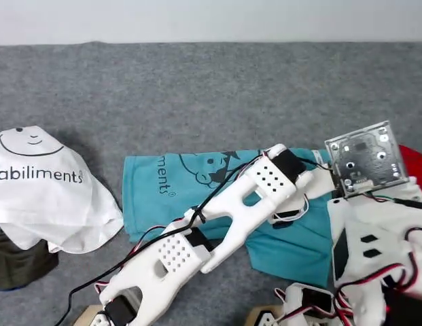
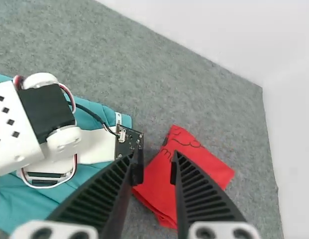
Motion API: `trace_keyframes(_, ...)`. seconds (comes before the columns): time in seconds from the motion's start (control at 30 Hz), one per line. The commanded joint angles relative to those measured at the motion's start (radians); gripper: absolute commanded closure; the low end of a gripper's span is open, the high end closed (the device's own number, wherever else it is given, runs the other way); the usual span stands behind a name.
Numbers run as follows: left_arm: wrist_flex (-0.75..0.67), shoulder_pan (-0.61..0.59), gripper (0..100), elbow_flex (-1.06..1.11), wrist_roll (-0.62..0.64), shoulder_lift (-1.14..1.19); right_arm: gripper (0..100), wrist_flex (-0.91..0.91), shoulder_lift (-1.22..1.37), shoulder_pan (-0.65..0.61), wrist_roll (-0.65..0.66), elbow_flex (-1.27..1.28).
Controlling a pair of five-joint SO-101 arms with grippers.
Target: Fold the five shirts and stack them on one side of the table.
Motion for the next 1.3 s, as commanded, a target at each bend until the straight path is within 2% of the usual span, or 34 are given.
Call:
trace_keyframes(0.0, 0.031, 0.0, 87, -0.047, -0.012, -0.003, 89.4, 0.031, -0.004, -0.008, -0.008, -0.002)
trace_keyframes(0.2, 0.034, 0.003, 100, -0.031, -0.012, -0.006, 89.4, 0.025, 0.001, -0.005, -0.006, -0.002)
trace_keyframes(0.57, 0.034, 0.0, 99, 0.008, -0.012, -0.124, 89.4, 0.025, 0.005, -0.005, -0.006, -0.002)
trace_keyframes(0.77, 0.034, 0.0, 81, 0.107, 0.003, -0.133, 89.4, 0.025, 0.005, -0.005, -0.006, -0.002)
trace_keyframes(1.03, 0.034, 0.003, 85, 0.093, 0.011, -0.158, 89.4, 0.025, 0.005, -0.004, -0.006, -0.002)
trace_keyframes(1.27, 0.032, 0.002, 88, 0.163, 0.011, -0.132, 89.4, 0.025, 0.004, -0.004, -0.006, -0.002)
